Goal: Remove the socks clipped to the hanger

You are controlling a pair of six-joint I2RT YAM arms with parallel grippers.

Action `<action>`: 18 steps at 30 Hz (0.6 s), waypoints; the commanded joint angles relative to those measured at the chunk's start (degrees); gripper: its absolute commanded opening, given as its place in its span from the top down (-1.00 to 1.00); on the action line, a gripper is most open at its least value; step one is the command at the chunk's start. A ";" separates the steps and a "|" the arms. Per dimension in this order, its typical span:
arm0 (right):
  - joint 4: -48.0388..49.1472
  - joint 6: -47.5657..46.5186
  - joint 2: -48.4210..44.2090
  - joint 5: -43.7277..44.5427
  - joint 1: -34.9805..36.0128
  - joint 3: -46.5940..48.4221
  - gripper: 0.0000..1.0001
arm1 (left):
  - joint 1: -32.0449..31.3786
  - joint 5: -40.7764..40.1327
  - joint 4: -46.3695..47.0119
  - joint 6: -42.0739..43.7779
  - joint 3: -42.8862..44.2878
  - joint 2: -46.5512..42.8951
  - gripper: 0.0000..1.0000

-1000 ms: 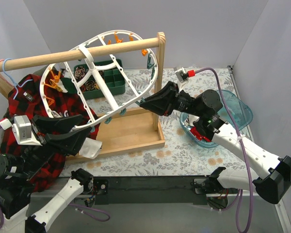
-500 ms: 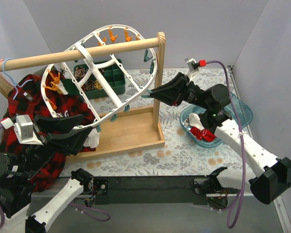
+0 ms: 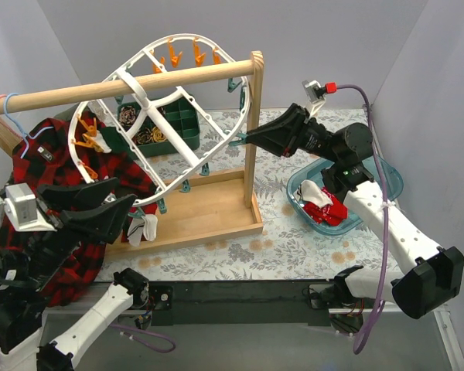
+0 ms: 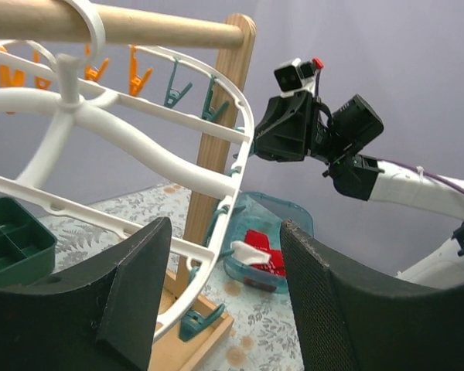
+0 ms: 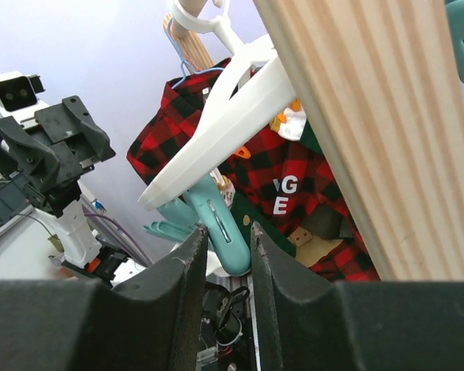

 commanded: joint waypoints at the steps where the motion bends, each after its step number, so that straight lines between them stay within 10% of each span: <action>1: 2.70 1.44 1.78 -0.85 -0.80 4.60 0.35 | -0.06 -7.76 -0.64 1.79 2.78 -0.68 -0.13; 9: 2.53 1.27 2.05 -1.91 -0.89 3.74 0.28 | -0.06 -12.88 -3.72 0.39 2.53 -0.07 -0.16; 18: -2.81 -2.94 -3.48 -3.14 -0.80 0.48 -0.45 | -0.06 -6.64 -2.85 -2.34 -2.66 0.55 -0.15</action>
